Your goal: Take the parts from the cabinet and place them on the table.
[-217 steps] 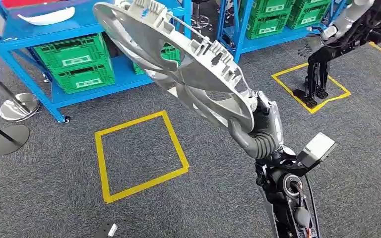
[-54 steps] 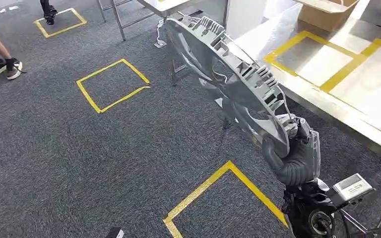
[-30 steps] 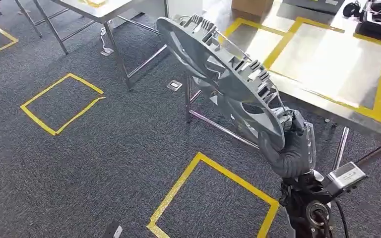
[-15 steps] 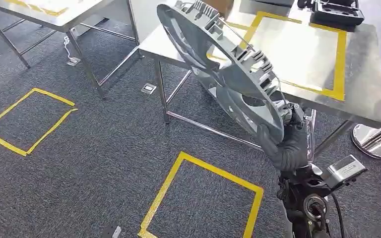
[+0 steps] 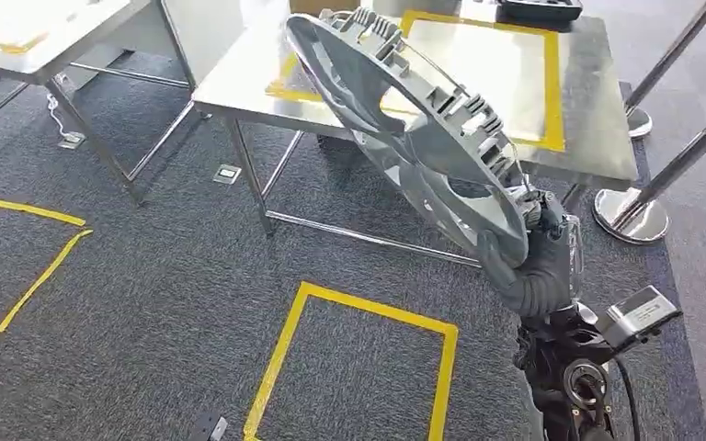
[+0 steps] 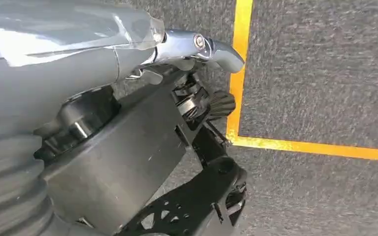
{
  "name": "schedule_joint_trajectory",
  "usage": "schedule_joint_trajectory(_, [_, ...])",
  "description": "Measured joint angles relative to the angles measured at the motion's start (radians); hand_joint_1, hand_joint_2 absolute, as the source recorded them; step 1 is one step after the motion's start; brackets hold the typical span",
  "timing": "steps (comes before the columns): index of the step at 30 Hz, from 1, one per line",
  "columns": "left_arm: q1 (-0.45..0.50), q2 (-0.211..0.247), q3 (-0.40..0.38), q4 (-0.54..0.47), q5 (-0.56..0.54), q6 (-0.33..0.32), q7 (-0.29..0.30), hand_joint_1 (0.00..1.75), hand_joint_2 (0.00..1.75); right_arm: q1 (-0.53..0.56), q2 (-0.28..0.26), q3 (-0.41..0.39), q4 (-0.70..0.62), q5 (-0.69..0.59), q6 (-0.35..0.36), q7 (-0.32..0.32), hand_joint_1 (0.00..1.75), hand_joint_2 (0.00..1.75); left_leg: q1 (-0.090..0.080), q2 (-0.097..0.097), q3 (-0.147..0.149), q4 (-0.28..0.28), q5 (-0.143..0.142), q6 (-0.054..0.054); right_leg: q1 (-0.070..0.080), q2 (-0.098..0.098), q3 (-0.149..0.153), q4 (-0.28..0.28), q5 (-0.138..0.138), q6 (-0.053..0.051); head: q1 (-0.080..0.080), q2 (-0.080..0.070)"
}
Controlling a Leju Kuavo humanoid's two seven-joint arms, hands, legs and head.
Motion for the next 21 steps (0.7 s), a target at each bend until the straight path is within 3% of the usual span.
schedule_joint_trajectory(1, [-0.002, 0.000, 0.000, 0.000, 0.000, 0.000, 0.000, 0.00, 1.75, 0.000, 0.000, 0.000, 0.000, 0.000, 0.000, 0.000, 1.75, 1.75, 0.005, -0.012, -0.007, 0.005, -0.010, -0.008, -0.010, 0.011, 0.003, -0.003, 0.004, -0.007, -0.001, 0.000])
schedule_joint_trajectory(2, [-0.002, 0.000, 0.000, 0.000, 0.000, 0.000, 0.000, 0.00, 1.75, -0.002, 0.000, -0.002, 0.000, 0.000, 0.000, 0.000, 1.75, 1.75, 0.008, -0.068, -0.017, 0.041, -0.038, -0.013, -0.011, 0.022, 0.002, -0.003, 0.006, -0.012, -0.004, 0.000])
schedule_joint_trajectory(3, [-0.002, -0.001, 0.000, 0.000, 0.000, -0.001, 0.000, 0.00, 1.75, -0.002, 0.003, -0.002, 0.000, 0.000, 0.000, 0.000, 1.75, 1.75, 0.010, -0.104, -0.049, 0.113, -0.079, -0.015, -0.012, 0.030, 0.001, -0.003, 0.007, -0.017, -0.005, 0.000])
schedule_joint_trajectory(5, [0.003, -0.001, 0.000, 0.000, -0.001, -0.001, 0.003, 0.00, 1.75, -0.001, 0.006, -0.002, 0.000, 0.001, 0.000, 0.000, 1.75, 1.75, 0.010, -0.124, -0.132, 0.282, -0.148, -0.017, -0.011, 0.057, -0.004, -0.002, 0.009, -0.020, -0.006, 0.000])
schedule_joint_trajectory(6, [0.004, 0.000, 0.000, 0.000, -0.002, -0.001, 0.004, 0.00, 1.75, 0.000, 0.006, -0.002, 0.000, 0.002, 0.000, 0.000, 1.75, 1.75, 0.010, -0.126, -0.159, 0.329, -0.155, -0.016, -0.010, 0.070, -0.005, -0.002, 0.010, -0.020, -0.006, 0.000])
schedule_joint_trajectory(7, [0.004, -0.001, 0.000, 0.000, -0.002, -0.001, 0.005, 0.00, 1.75, 0.000, 0.006, -0.002, 0.000, 0.003, 0.000, 0.001, 1.75, 1.75, 0.010, -0.126, -0.158, 0.319, -0.136, -0.015, -0.010, 0.083, -0.005, -0.002, 0.011, -0.020, -0.006, 0.000])
schedule_joint_trajectory(9, [0.002, -0.001, 0.000, 0.000, -0.003, -0.001, 0.006, 0.00, 1.75, 0.000, 0.006, -0.002, 0.000, 0.005, 0.000, 0.002, 1.75, 1.75, 0.011, -0.134, -0.091, 0.172, -0.045, -0.010, -0.011, 0.110, -0.003, -0.002, 0.013, -0.017, -0.006, 0.000])
schedule_joint_trajectory(10, [0.002, 0.000, 0.000, 0.000, -0.004, -0.001, 0.006, 0.00, 1.75, -0.001, 0.006, -0.002, 0.000, 0.005, 0.000, 0.002, 1.75, 1.75, 0.014, -0.163, -0.042, 0.071, 0.001, -0.006, -0.011, 0.123, -0.002, -0.002, 0.015, -0.014, -0.006, 0.000])
schedule_joint_trajectory(11, [0.001, 0.000, 0.000, 0.000, -0.004, -0.001, 0.006, 0.00, 1.75, -0.001, 0.008, -0.003, 0.000, 0.005, 0.000, 0.002, 1.75, 1.75, 0.015, -0.209, -0.015, 0.018, 0.001, -0.002, -0.012, 0.132, -0.004, -0.002, 0.017, -0.010, -0.006, 0.000])
schedule_joint_trajectory(12, [0.001, 0.000, 0.000, 0.000, -0.005, -0.001, 0.006, 0.00, 1.75, -0.003, 0.008, -0.002, 0.000, 0.005, 0.000, 0.002, 1.75, 1.75, 0.016, -0.206, -0.013, 0.004, -0.001, -0.005, -0.007, 0.145, -0.011, 0.002, 0.018, -0.004, -0.003, 0.000])
schedule_joint_trajectory(14, [0.001, -0.001, 0.000, 0.000, -0.007, -0.002, 0.008, 0.00, 1.75, 0.000, 0.008, -0.003, 0.000, 0.005, 0.000, 0.002, 1.75, 1.75, 0.008, -0.187, -0.014, 0.011, -0.001, -0.001, -0.015, 0.164, -0.017, -0.003, 0.025, 0.012, -0.005, 0.000])
schedule_joint_trajectory(15, [0.000, -0.001, 0.000, 0.000, -0.008, -0.002, 0.008, 0.00, 1.75, 0.000, 0.007, -0.003, 0.000, 0.005, 0.000, 0.003, 1.75, 1.75, 0.007, -0.176, -0.008, 0.010, 0.002, 0.005, -0.016, 0.175, -0.019, -0.007, 0.029, 0.020, -0.005, 0.000])
schedule_joint_trajectory(16, [-0.003, -0.003, 0.000, 0.000, -0.008, -0.002, 0.008, 0.00, 1.75, 0.001, 0.006, -0.004, 0.000, 0.005, 0.000, 0.003, 1.75, 1.75, 0.016, -0.161, -0.007, 0.002, 0.010, 0.016, -0.017, 0.167, -0.027, -0.002, 0.027, 0.022, -0.006, 0.000])
schedule_joint_trajectory(17, [-0.004, -0.002, 0.000, 0.000, -0.008, -0.002, 0.008, 0.00, 1.75, -0.001, 0.006, -0.004, 0.000, 0.005, 0.000, 0.003, 1.75, 1.75, 0.016, -0.151, -0.008, 0.001, 0.012, 0.021, -0.010, 0.108, -0.038, 0.024, 0.007, 0.025, 0.000, 0.000])
schedule_joint_trajectory(18, [-0.004, -0.003, 0.000, 0.000, -0.008, -0.003, 0.008, 0.00, 1.75, -0.003, 0.006, -0.003, 0.000, 0.006, 0.001, 0.003, 1.75, 1.75, 0.014, -0.139, -0.008, 0.001, 0.011, 0.025, -0.009, 0.070, -0.066, 0.084, -0.030, 0.029, 0.005, 0.000])
schedule_joint_trajectory(20, [0.002, -0.004, 0.000, 0.000, -0.008, -0.003, 0.008, 0.00, 1.75, -0.002, 0.006, -0.002, 0.000, 0.006, 0.002, 0.003, 1.75, 1.75, 0.012, -0.109, -0.011, 0.001, 0.011, 0.027, -0.010, 0.050, -0.146, 0.261, -0.108, 0.036, 0.005, 0.000])
schedule_joint_trajectory(21, [0.003, -0.003, 0.001, 0.000, -0.008, -0.003, 0.008, 0.00, 1.75, -0.002, 0.006, -0.003, 0.000, 0.008, 0.001, 0.004, 1.75, 1.75, 0.012, -0.097, -0.012, 0.002, 0.010, 0.027, -0.010, 0.048, -0.171, 0.318, -0.123, 0.038, 0.006, 0.000])
